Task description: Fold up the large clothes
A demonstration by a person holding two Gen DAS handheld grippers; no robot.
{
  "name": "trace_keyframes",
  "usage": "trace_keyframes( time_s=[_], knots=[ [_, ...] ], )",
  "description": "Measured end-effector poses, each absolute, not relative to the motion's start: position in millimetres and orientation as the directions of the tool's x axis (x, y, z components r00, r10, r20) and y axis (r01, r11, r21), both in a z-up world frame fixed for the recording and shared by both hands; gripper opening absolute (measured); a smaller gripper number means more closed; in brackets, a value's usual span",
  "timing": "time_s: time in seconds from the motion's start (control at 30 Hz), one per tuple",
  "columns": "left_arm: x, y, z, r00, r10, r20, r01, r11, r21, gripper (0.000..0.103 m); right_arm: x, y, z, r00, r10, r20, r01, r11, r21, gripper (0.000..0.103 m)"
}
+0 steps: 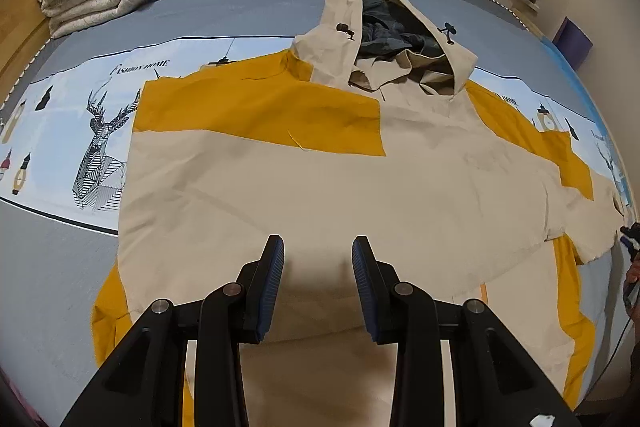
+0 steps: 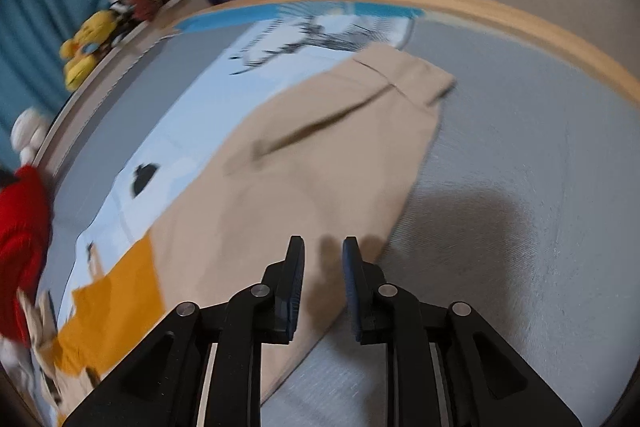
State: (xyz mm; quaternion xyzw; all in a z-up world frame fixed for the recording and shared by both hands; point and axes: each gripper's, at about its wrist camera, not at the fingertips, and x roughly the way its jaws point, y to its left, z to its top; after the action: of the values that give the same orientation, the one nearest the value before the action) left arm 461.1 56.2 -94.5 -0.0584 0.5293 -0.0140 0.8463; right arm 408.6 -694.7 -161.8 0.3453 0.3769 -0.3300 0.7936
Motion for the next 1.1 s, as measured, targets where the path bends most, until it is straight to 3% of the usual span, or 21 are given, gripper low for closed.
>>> trace_keyframes(
  time_s=[0.13,0.4,0.43,0.5,0.8,0.97,1.1],
  knots=[
    [463.7,57.0,-97.9,0.432,-0.088,-0.897,-0.038,0.993,-0.116,0.032,400.6,-717.5,-186.9,0.485,-0.223,-0.846,0.821,0.450,0.352,0.028],
    [464.5,56.5,-101.6,0.426,-0.094,-0.900,-0.037,0.992,-0.121,0.032,394.4,-737.6,-197.2,0.564,-0.210,-0.799,0.804,0.361,0.473,0.029],
    [464.6,56.0,-101.6,0.426,-0.094,-0.900,-0.037,0.992,-0.121,0.032,394.4,-738.7,-197.1,0.573,-0.212,-0.792,0.800,0.354,0.484,0.028],
    [463.4,56.4,-100.9,0.429,-0.094,-0.898,-0.036,0.992,-0.121,0.032,397.2,-737.5,-191.1,0.589,-0.236,-0.773,0.792,0.361,0.493,0.008],
    [458.8,80.4,-87.4,0.449,-0.095,-0.889,-0.085,0.985,-0.148,0.032,441.0,-645.7,-79.1,0.693,-0.382,-0.612,0.681,0.627,0.379,0.002],
    [451.3,101.4,-73.8,0.473,-0.100,-0.875,-0.117,0.978,-0.175,0.032,472.3,-523.8,-14.4,0.815,-0.259,-0.518,0.457,0.838,0.300,0.002],
    [444.8,118.8,-66.2,0.479,-0.110,-0.871,-0.142,0.969,-0.200,0.032,486.2,-401.4,6.7,0.857,-0.021,-0.514,0.184,0.945,0.269,0.002]
  ],
)
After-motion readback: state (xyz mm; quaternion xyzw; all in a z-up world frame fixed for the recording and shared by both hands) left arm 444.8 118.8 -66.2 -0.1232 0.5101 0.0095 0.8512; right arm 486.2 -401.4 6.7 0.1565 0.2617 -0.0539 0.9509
